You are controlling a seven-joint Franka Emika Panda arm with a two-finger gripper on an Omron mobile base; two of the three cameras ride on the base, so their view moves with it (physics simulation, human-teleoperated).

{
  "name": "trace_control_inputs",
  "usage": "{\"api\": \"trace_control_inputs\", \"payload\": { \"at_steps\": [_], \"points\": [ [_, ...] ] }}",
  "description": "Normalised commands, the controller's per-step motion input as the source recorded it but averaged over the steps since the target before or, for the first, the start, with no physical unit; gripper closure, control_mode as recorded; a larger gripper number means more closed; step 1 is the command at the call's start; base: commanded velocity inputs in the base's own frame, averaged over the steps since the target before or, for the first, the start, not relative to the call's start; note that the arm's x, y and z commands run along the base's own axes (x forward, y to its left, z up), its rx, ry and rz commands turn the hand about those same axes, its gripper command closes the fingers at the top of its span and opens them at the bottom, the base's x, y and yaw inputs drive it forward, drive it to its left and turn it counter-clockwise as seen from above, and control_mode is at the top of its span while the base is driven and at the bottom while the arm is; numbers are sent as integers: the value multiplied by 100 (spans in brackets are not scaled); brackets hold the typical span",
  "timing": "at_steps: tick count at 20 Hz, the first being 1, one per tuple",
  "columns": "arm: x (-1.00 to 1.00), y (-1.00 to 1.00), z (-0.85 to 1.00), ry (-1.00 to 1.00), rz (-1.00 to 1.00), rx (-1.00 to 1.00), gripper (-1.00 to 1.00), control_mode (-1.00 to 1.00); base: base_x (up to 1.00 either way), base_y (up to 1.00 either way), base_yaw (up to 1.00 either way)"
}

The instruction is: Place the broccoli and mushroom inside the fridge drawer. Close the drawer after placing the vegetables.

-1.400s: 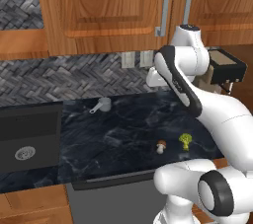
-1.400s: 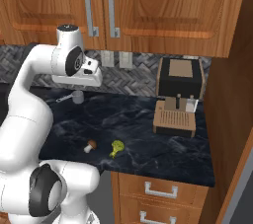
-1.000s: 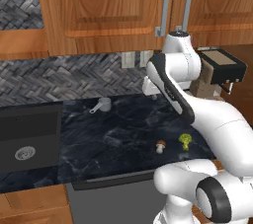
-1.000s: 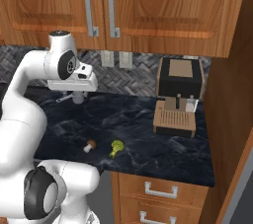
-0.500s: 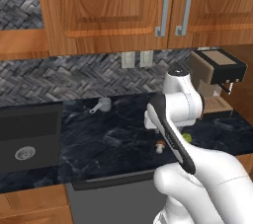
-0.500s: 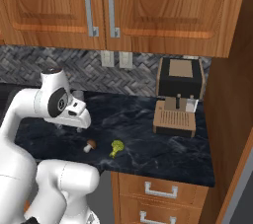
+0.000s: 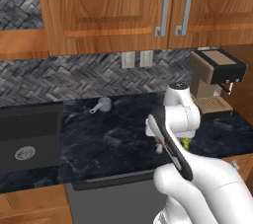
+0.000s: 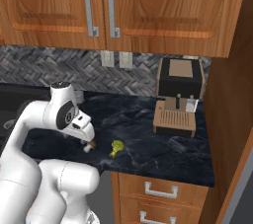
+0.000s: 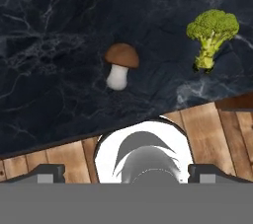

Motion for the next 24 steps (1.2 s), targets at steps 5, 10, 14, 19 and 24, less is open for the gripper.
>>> {"api": "trace_control_inputs", "payload": {
  "at_steps": [5, 10, 14, 19, 24],
  "points": [
    [22, -13, -28, 0, -13, 0, -100, -100, 0, 0, 0],
    [16, -8, -32, 0, -10, 0, -100, -100, 0, 0, 0],
    [16, 0, -34, 0, -3, 0, -100, -100, 0, 0, 0],
    [23, 0, -38, 5, 0, 0, -100, -100, 0, 0, 0],
    [31, 0, -24, 7, 0, 0, -100, -100, 0, 0, 0]
  ]
}}
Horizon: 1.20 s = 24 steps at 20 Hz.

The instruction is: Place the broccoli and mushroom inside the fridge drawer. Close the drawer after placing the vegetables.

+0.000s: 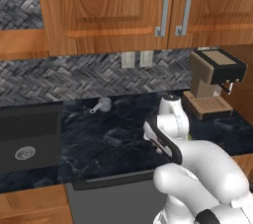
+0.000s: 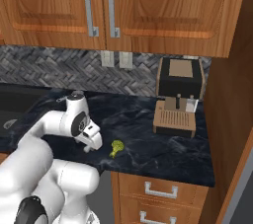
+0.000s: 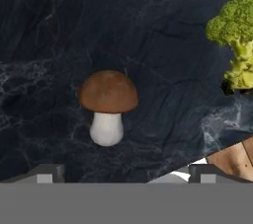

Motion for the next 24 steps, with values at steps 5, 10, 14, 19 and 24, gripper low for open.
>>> {"api": "trace_control_inputs", "payload": {
  "at_steps": [5, 10, 14, 19, 24],
  "points": [
    [23, 0, -31, 6, 0, 0, -100, -100, 0, 0, 0],
    [15, 0, -39, 4, 0, 0, -100, -100, 0, 0, 0],
    [16, 0, -35, 6, 0, 0, -100, -100, 0, 0, 0],
    [3, 0, -25, 8, 0, 0, -100, -100, 0, 0, 0],
    [-10, 6, -34, 2, 0, 0, 100, -100, 0, 0, 0]
  ]
}}
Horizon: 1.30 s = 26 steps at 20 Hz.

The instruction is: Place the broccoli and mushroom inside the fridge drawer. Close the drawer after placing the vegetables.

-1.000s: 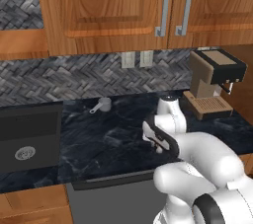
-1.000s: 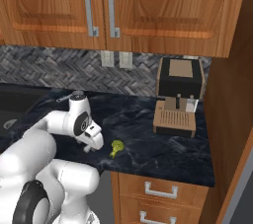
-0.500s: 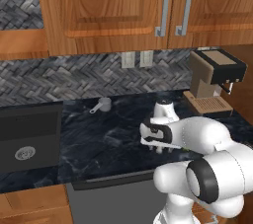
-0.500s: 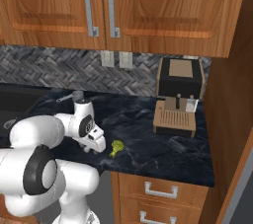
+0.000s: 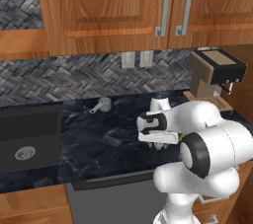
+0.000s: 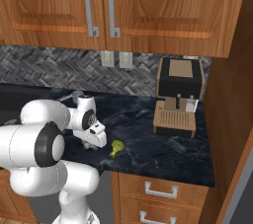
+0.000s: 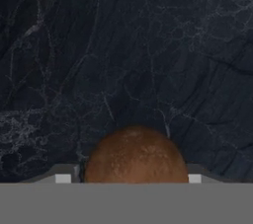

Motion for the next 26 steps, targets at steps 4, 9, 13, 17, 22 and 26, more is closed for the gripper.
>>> {"api": "trace_control_inputs", "payload": {
  "at_steps": [4, 9, 13, 17, 22, 26],
  "points": [
    [-6, 18, 0, -1, 0, 0, 100, -100, 0, 0, 0],
    [-56, 1, 29, -21, 0, 0, 100, -100, 0, 0, 0],
    [-99, 0, 99, -29, 0, -1, 100, -100, 0, 0, 0],
    [-100, 0, 100, -29, 0, -1, 100, -100, 0, 0, 0],
    [-98, 0, 76, -28, -2, 0, 100, -100, 0, 0, 0],
    [-64, 0, 57, -30, -1, -4, 100, -100, 0, 0, 0]
  ]
}}
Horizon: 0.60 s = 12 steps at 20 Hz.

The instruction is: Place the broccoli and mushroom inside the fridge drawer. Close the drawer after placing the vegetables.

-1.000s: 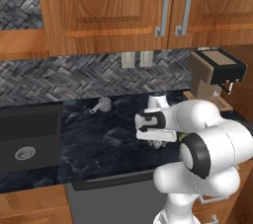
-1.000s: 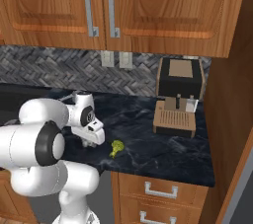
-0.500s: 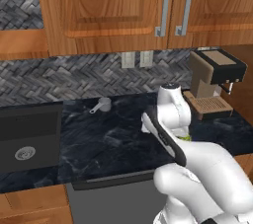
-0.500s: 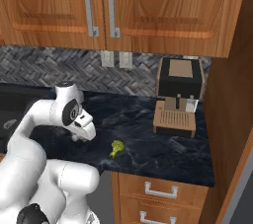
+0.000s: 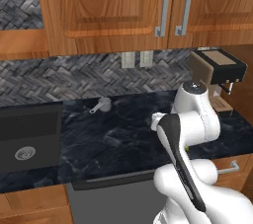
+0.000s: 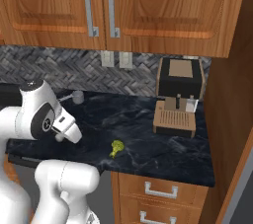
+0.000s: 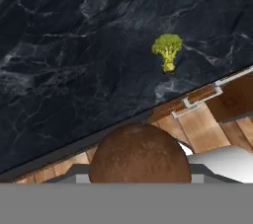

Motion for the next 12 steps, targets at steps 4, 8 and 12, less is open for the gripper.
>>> {"api": "trace_control_inputs", "payload": {
  "at_steps": [4, 8, 12],
  "points": [
    [0, 0, 0, 0, 0, 0, 100, 100, -42, 4, 0],
    [0, 0, 0, 0, 0, 0, 100, 100, -91, 39, 0],
    [0, 0, 0, 0, 0, 0, 100, 100, -100, 50, 0]
  ]
}}
